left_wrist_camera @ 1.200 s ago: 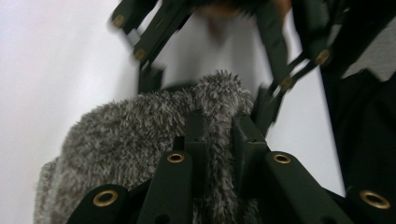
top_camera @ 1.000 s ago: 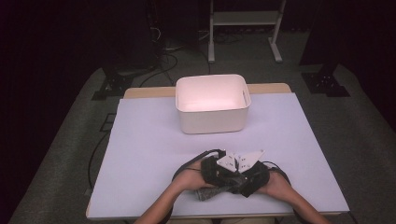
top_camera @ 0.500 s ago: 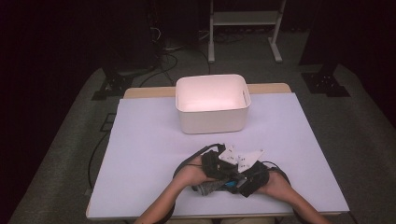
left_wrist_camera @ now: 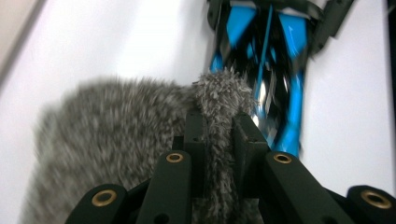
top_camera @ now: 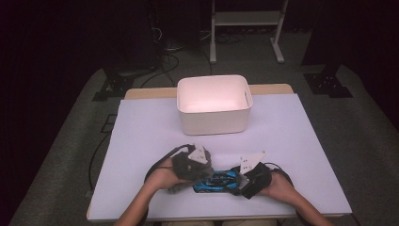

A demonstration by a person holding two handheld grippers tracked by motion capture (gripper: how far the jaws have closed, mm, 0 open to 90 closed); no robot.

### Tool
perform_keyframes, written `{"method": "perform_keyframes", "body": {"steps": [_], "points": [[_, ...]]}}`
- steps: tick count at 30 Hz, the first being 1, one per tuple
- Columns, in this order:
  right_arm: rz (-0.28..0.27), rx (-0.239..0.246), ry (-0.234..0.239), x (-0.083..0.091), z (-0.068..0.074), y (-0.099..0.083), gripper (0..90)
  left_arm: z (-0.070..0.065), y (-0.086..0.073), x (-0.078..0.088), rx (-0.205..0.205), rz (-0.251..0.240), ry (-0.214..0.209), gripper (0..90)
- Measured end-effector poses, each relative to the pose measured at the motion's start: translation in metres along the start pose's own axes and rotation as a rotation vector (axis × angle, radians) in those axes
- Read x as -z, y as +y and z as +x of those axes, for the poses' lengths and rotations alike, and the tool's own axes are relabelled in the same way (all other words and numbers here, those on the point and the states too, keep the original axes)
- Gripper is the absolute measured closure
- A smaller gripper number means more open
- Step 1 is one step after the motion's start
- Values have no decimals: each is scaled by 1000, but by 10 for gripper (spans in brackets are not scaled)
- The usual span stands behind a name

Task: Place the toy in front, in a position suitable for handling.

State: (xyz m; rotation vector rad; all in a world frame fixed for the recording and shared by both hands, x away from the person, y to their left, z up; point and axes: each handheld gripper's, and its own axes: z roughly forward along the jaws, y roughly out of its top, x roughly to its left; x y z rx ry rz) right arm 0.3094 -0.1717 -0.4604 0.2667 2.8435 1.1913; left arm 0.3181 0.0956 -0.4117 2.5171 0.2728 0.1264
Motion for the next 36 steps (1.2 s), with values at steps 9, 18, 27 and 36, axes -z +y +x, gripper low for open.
{"method": "perform_keyframes", "body": {"steps": [9,18,27,36], "points": [[2,-1,-1,0,0,1,224,-5,-3,-1,14,-36,-68,783],[7,-2,-2,-1,1,2,223,-27,47,-20,-105,-80,-161,783],[13,-1,-2,0,0,2,224,-26,40,-20,-107,-44,-144,780],[34,-14,-3,1,0,3,218,-13,-6,3,-17,1,-75,763]]}}
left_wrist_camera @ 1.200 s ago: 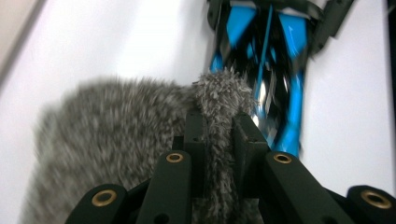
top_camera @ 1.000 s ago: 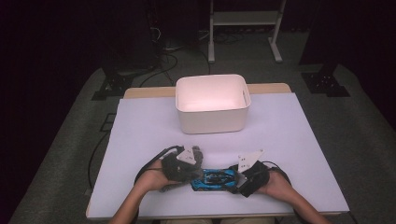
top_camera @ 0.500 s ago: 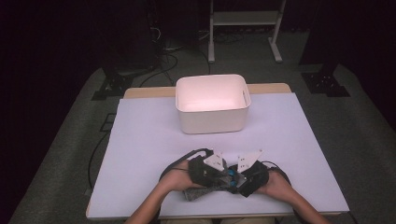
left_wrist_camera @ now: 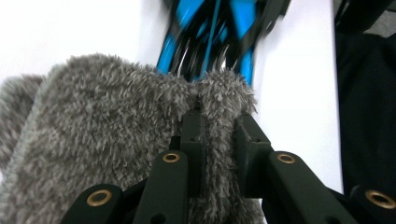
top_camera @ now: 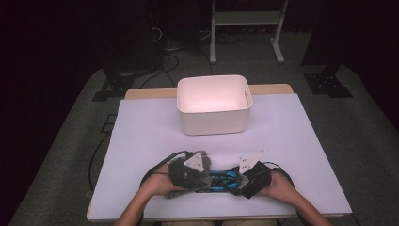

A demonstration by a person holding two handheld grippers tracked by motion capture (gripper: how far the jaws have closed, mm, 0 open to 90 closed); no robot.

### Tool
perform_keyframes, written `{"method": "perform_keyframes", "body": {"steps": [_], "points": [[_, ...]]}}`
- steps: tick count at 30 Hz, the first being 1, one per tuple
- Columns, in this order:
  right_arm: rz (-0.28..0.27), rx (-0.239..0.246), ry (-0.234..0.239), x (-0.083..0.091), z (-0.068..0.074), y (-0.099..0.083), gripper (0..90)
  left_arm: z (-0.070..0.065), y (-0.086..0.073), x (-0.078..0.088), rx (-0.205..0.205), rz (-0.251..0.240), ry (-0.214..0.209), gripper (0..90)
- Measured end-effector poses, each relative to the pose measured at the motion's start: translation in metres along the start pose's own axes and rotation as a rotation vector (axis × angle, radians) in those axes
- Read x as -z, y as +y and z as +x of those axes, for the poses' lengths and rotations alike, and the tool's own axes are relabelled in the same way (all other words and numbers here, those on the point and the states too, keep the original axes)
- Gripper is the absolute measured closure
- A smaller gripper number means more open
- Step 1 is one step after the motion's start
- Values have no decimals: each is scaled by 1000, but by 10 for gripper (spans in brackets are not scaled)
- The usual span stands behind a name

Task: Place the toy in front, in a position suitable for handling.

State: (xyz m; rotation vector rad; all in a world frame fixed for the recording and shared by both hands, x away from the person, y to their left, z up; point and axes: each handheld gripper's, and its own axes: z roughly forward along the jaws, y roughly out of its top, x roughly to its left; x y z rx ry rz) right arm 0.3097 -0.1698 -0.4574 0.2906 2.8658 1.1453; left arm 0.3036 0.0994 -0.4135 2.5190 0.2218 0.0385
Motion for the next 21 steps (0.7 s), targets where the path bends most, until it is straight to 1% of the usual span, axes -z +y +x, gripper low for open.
{"method": "perform_keyframes", "body": {"steps": [1,3,4,6,9,10,12,13,14,16,18,21], "points": [[4,-4,-2,0,0,0,217,0,-2,0,9,-8,-3,763],[19,-32,0,1,1,2,210,-2,-3,-1,12,-15,0,763],[29,-40,4,2,0,2,201,-2,-3,-1,9,-12,1,764],[42,-78,4,5,-1,2,180,-2,-2,-2,10,-14,-1,764],[53,-103,10,10,-3,0,179,-2,2,-4,5,-8,-11,764],[48,-109,14,12,-3,0,179,-2,3,-5,4,-9,-17,764],[21,-136,22,18,-5,1,179,-1,4,-5,3,-4,-20,764],[21,-136,22,18,-5,1,179,-1,4,-5,3,-4,-20,764],[8,-147,27,25,-9,6,174,-1,4,-5,3,-3,-20,764],[7,-155,35,28,-12,10,177,-1,5,-5,1,-1,-18,764],[17,-152,34,27,-16,14,178,-1,5,-5,-1,1,-17,763],[36,-171,65,23,-23,18,182,-2,6,-5,-10,6,-11,764]]}}
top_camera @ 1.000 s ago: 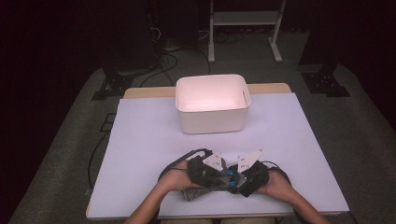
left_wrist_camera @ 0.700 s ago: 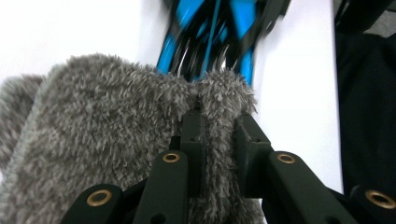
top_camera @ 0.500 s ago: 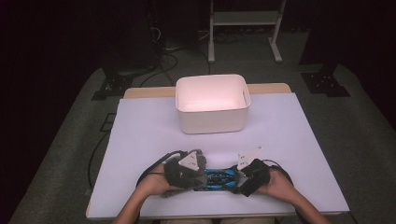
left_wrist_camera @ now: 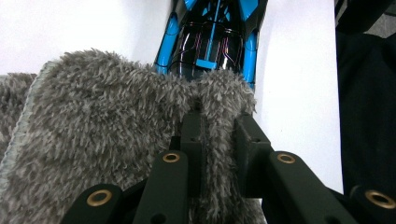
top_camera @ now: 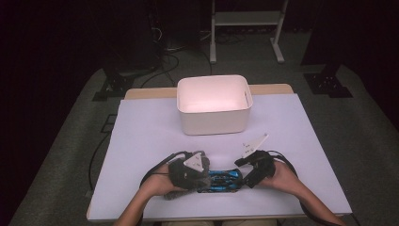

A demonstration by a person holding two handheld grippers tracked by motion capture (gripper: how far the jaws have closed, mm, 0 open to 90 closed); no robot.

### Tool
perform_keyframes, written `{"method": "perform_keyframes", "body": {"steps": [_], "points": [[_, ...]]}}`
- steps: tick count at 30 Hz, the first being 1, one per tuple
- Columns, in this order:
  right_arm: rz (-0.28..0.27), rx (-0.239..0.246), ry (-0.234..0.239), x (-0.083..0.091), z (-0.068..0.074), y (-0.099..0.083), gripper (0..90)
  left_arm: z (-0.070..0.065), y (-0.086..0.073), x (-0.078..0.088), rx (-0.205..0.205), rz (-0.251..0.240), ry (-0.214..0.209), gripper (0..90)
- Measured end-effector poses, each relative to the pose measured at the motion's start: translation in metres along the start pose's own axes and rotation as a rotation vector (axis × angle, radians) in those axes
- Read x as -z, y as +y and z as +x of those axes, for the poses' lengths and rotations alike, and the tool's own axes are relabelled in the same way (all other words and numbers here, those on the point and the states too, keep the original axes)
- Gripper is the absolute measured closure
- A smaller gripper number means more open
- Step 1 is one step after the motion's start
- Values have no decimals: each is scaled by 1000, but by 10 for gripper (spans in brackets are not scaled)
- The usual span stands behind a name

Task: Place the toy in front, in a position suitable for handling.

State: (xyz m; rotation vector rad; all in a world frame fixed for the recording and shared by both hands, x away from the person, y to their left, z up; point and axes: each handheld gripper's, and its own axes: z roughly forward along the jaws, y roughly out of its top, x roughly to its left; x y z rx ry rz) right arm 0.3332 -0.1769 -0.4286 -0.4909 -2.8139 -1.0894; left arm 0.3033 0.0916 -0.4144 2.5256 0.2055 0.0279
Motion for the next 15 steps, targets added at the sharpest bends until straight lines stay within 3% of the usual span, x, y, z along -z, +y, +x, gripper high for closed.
{"method": "perform_keyframes", "body": {"steps": [5,8,12,15], "points": [[32,-24,47,-9,-6,0,223,2,2,1,-2,9,4,764],[24,-50,78,-12,-10,0,256,6,3,3,7,8,18,764],[23,-91,122,-14,-13,-2,319,11,3,6,39,-14,31,764],[12,-95,123,-14,-12,-3,341,16,3,10,64,-36,33,764]]}}
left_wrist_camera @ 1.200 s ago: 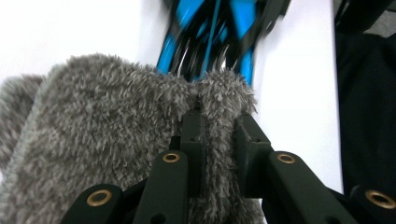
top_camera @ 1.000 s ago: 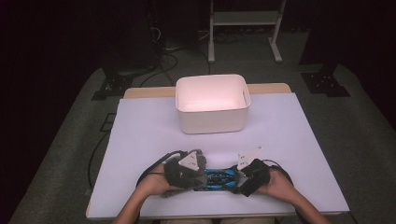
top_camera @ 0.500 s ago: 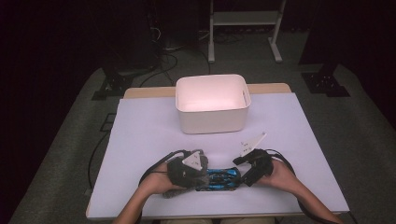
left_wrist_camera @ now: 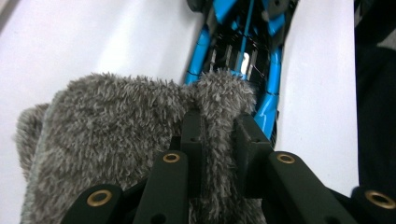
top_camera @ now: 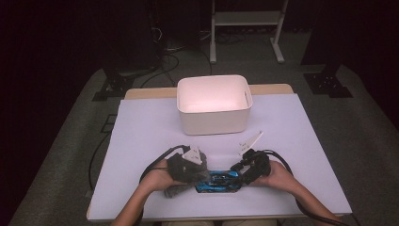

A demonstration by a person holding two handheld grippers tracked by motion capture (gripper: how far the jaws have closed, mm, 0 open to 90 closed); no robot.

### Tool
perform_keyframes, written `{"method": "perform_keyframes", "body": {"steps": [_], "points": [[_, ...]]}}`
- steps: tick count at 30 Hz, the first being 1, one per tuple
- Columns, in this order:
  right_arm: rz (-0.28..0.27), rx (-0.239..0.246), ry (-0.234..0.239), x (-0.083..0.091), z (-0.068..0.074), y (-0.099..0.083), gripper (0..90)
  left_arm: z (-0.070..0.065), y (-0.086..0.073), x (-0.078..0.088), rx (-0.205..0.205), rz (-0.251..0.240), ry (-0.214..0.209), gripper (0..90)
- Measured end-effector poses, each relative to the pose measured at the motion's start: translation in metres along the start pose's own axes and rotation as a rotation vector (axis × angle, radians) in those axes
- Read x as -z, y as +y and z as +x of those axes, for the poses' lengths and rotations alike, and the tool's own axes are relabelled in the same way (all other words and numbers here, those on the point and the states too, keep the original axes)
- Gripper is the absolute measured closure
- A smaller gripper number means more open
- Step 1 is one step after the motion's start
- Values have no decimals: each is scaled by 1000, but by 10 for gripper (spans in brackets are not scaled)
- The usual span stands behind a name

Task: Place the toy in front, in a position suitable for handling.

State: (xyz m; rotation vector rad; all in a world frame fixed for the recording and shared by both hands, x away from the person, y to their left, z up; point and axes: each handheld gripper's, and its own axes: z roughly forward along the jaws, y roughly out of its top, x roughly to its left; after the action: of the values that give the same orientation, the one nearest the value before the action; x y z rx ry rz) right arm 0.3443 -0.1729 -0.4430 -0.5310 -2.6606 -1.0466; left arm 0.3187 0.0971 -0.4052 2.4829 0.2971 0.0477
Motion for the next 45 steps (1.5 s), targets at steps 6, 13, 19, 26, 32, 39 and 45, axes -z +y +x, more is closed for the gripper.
{"method": "perform_keyframes", "body": {"steps": [6,13,19,26,32,39,45], "points": [[-31,35,-37,0,7,-3,373,12,4,1,43,-19,-1,766],[-72,103,-91,1,18,-7,403,25,12,-7,128,-3,-47,711],[-62,76,-73,2,15,-8,404,26,13,-14,113,33,-67,740],[-77,142,-123,2,25,-9,412,30,14,-15,154,24,-99,614],[-106,208,-149,4,31,-15,426,37,13,-24,229,16,-206,564],[-118,281,-205,5,43,-18,431,31,10,-15,195,-11,-206,696],[-139,311,-244,6,53,-22,426,18,10,-8,156,-42,-193,705]]}}
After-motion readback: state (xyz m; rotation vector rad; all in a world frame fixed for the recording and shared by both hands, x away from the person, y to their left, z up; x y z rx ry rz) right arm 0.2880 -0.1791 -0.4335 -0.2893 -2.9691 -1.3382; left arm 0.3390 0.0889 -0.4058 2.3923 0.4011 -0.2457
